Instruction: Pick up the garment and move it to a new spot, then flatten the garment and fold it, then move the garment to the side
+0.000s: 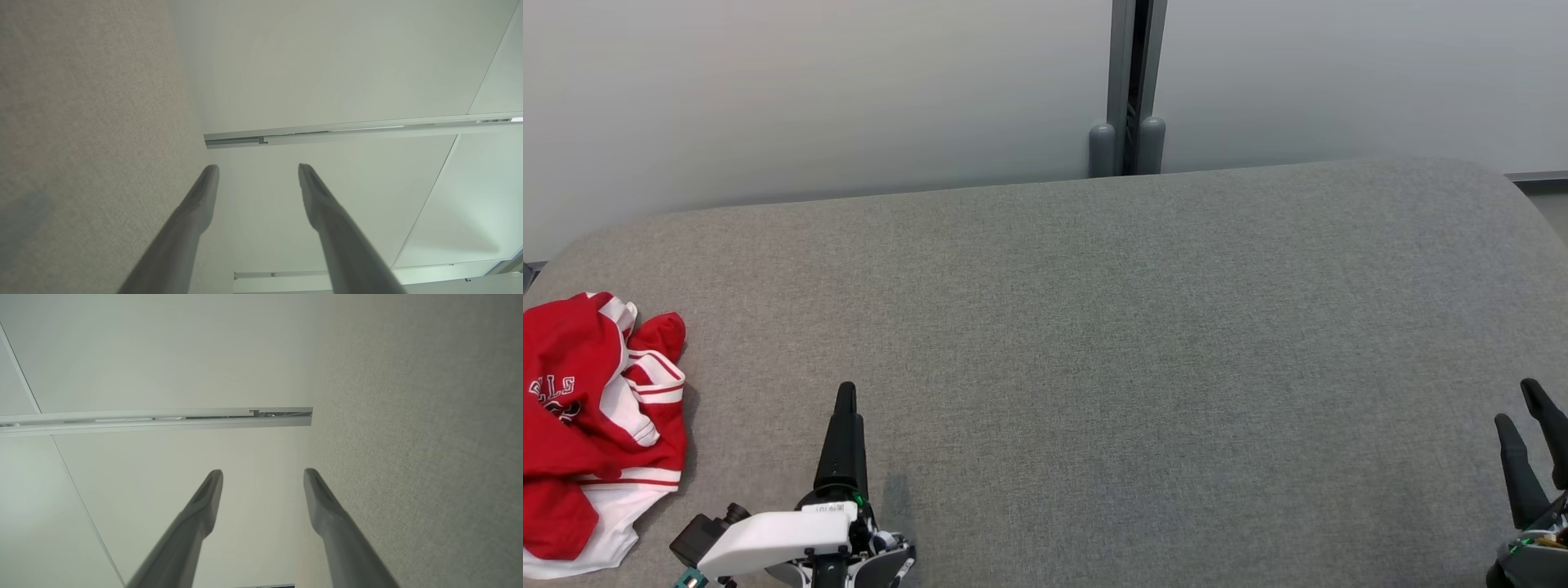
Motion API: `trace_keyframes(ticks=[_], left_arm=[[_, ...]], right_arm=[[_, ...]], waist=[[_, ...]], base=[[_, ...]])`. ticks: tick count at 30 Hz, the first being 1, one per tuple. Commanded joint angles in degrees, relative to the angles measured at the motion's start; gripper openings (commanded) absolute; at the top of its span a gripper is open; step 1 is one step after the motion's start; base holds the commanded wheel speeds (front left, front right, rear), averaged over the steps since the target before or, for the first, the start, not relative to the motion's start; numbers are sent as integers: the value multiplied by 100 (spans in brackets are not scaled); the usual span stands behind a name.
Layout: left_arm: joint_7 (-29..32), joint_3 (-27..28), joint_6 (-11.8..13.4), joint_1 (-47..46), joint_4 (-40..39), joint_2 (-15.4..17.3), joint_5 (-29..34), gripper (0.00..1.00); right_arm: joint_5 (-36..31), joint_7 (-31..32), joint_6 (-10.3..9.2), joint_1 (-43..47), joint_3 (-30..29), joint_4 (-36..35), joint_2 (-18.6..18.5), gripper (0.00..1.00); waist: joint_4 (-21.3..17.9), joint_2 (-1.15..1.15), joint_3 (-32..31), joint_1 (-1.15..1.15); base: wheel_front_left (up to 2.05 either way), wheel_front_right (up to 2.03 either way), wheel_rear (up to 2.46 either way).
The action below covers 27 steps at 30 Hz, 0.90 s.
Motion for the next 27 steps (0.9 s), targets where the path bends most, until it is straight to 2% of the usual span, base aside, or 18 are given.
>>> trace_keyframes(ticks=[1,5,10,27], left_arm=[[41,75,-2,-236,-125,14,-14,100],[14,100,-2,-296,-145,49,116,100],[-49,100,-3,-420,-159,149,625,100],[-53,449,115,-620,-621,220,3316,100]], right_arm=[[-101,-131,1,-178,90,-149,-119,100],[-270,-321,1,-204,241,-195,-172,100],[-724,-614,1,-259,497,-307,-292,100],[-3148,-1385,1,-363,1214,-1037,-570,100]], waist=[[-1,0,1,0],[-2,0,2,0],[-6,0,2,0],[-19,0,-20,0]], base=[[0,0,0],[0,0,0],[0,0,0],[0,0,0]])
